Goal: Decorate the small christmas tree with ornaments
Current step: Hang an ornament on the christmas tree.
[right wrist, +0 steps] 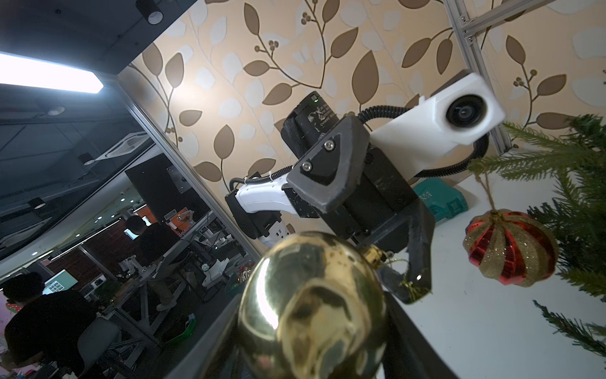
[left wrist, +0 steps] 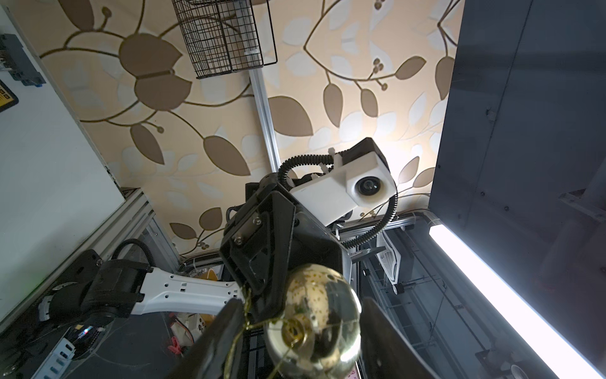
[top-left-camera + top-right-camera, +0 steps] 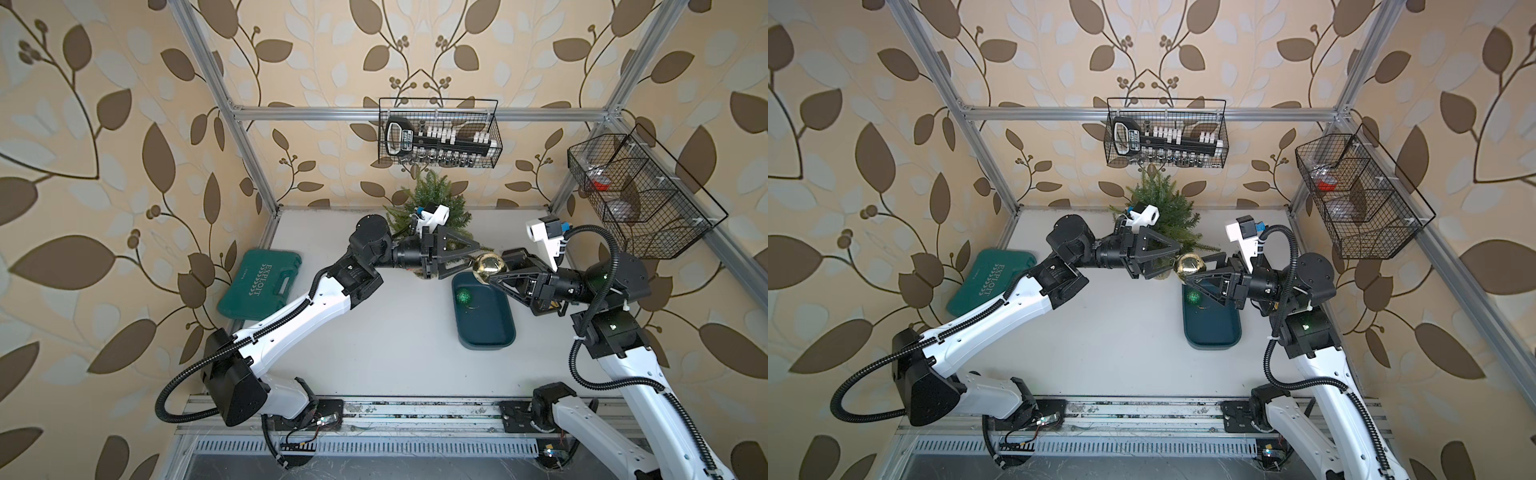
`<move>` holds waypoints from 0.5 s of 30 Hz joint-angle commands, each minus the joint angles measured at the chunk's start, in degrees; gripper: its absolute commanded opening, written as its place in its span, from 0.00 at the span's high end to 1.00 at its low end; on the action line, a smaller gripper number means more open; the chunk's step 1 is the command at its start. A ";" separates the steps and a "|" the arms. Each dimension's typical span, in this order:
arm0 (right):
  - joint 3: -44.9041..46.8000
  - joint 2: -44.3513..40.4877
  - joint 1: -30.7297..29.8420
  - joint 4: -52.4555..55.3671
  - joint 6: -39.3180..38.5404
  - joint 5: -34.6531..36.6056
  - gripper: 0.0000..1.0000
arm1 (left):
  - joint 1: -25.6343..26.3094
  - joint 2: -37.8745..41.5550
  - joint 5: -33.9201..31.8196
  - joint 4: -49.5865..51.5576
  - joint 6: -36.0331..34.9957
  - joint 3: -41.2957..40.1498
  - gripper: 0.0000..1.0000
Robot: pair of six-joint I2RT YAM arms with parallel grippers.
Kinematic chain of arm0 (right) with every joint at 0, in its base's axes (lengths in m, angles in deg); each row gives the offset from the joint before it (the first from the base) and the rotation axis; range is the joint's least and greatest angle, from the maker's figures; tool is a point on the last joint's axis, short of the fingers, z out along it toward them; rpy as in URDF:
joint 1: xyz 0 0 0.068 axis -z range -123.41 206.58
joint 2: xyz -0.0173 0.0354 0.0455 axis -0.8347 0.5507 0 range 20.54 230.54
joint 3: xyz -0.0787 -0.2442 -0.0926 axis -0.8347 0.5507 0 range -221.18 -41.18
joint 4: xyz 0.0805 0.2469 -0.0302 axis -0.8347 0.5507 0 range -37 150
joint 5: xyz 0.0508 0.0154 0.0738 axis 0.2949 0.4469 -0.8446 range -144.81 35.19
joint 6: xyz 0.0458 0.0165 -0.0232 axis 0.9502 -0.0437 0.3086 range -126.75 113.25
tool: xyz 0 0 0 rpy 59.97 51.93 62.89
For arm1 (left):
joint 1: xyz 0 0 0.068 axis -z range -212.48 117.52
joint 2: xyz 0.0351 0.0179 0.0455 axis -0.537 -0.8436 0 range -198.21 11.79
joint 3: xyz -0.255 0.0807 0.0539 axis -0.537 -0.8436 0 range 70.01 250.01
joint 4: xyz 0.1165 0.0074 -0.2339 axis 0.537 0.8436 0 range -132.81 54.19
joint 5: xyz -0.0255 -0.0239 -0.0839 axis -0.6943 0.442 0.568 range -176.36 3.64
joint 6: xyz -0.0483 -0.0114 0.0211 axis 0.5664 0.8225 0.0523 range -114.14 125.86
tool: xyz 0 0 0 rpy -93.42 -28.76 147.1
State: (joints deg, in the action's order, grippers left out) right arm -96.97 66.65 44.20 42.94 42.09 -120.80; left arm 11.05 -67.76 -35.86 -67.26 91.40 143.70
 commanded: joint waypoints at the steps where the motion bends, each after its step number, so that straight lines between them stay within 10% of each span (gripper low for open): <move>1: -0.28 -0.84 -0.28 1.39 -2.12 0.47 0.42 | -0.35 3.33 0.30 0.96 -3.72 0.47 0.46; 15: 0.37 -1.19 -0.34 2.78 -3.31 0.59 0.42 | -2.46 5.62 0.21 8.96 -9.37 0.66 0.63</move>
State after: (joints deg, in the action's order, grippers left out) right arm -96.97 66.04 44.20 45.87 39.84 -120.59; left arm 9.39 -64.44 -35.86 -58.41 84.86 143.72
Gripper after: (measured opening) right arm 0.580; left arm 0.374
